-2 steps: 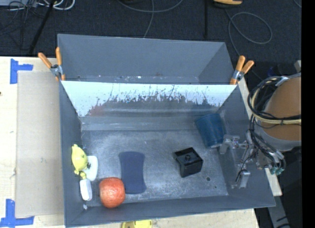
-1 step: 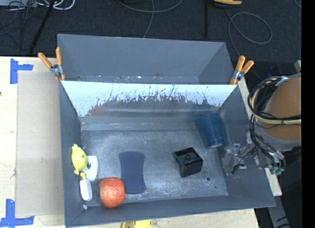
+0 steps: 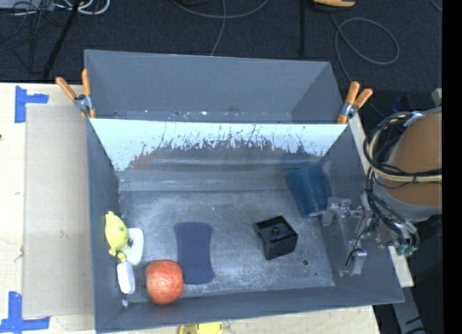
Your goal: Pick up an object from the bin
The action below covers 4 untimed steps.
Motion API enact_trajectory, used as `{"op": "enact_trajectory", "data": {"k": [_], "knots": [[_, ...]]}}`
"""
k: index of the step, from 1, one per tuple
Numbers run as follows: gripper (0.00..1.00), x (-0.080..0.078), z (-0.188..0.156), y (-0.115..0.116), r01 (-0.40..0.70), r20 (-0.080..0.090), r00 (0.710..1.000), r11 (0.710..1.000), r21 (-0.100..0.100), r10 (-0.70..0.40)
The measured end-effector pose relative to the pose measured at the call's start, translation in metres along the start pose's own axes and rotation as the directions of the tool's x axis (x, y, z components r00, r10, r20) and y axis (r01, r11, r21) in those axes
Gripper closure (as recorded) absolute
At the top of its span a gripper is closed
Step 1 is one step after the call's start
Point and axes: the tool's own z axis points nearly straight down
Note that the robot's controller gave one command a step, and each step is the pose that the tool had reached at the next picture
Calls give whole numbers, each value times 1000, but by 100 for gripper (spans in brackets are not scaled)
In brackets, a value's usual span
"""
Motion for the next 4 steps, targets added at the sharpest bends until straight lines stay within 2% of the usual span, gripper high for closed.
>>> {"op": "enact_trajectory", "data": {"k": [1, 2, 3, 4], "knots": [[0, 0, 0, 0, 1, 0, 1000, 1000, 0, -1], [0, -18, 35, 45, 44, 4, 999, 999, 2, -44], [0, -29, 54, 64, 84, 5, 996, 996, -1, -84], [100, -23, 106, 27, 146, -2, 989, 989, 1, -146]]}}
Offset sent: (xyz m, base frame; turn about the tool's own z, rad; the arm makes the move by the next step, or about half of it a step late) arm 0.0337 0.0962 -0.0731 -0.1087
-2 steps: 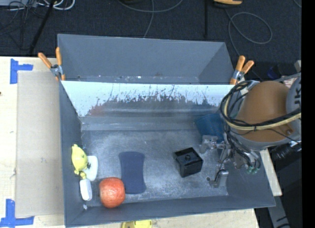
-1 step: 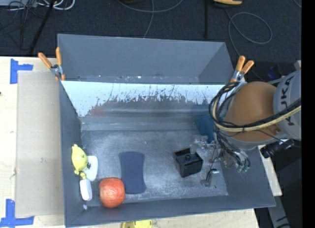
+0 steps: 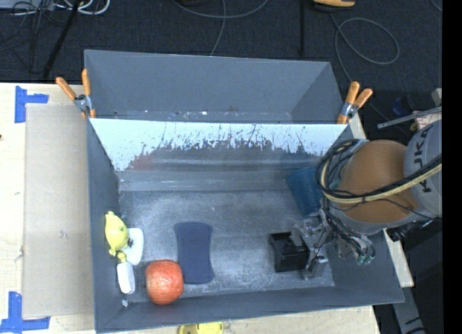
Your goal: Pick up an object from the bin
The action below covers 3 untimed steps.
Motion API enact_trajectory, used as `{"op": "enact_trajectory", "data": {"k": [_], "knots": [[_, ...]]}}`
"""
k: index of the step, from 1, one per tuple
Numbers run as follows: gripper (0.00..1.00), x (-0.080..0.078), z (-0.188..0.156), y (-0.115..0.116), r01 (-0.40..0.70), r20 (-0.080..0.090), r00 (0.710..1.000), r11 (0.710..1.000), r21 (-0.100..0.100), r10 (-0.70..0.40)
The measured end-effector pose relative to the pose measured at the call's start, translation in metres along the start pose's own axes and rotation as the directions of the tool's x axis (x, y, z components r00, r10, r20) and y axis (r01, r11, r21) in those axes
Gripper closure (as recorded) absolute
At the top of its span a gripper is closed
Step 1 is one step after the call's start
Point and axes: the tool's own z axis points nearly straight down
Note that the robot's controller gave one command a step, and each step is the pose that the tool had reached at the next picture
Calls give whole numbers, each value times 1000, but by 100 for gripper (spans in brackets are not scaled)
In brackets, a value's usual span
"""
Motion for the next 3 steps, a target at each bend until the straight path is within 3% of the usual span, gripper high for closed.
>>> {"op": "enact_trajectory", "data": {"k": [1, 2, 3], "knots": [[0, -1, 1, 1, 2, 4, 1000, 1000, 0, -2], [0, -1, 1, 1, 3, 5, 1000, 1000, 0, -3], [100, 4, -1, 16, -255, 8, 967, 967, 3, 255]]}}
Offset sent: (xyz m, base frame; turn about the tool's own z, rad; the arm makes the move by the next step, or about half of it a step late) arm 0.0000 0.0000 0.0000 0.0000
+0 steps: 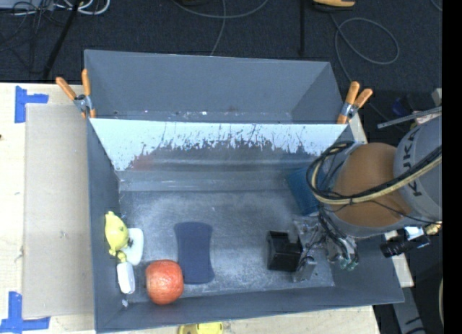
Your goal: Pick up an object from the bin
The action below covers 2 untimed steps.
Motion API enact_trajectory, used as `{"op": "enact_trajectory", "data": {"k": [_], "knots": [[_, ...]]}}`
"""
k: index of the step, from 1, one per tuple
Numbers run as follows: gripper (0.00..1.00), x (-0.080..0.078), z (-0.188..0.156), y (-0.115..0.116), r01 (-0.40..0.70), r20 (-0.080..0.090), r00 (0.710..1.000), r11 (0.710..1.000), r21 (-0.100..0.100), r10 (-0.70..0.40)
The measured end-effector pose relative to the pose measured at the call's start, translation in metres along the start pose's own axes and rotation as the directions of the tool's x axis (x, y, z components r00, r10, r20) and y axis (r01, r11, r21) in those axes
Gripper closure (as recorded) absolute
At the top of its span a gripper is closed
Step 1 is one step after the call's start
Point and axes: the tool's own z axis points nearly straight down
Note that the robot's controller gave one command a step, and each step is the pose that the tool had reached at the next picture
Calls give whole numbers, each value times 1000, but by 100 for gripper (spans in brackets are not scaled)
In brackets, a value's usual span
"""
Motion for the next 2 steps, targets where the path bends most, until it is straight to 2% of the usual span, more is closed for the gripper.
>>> {"op": "enact_trajectory", "data": {"k": [1, 2], "knots": [[0, 1, 2, 2, 3, -3, 1000, 1000, -3, -3], [0, 1, 2, 2, 4, -3, 1000, 1000, -3, -4]]}}
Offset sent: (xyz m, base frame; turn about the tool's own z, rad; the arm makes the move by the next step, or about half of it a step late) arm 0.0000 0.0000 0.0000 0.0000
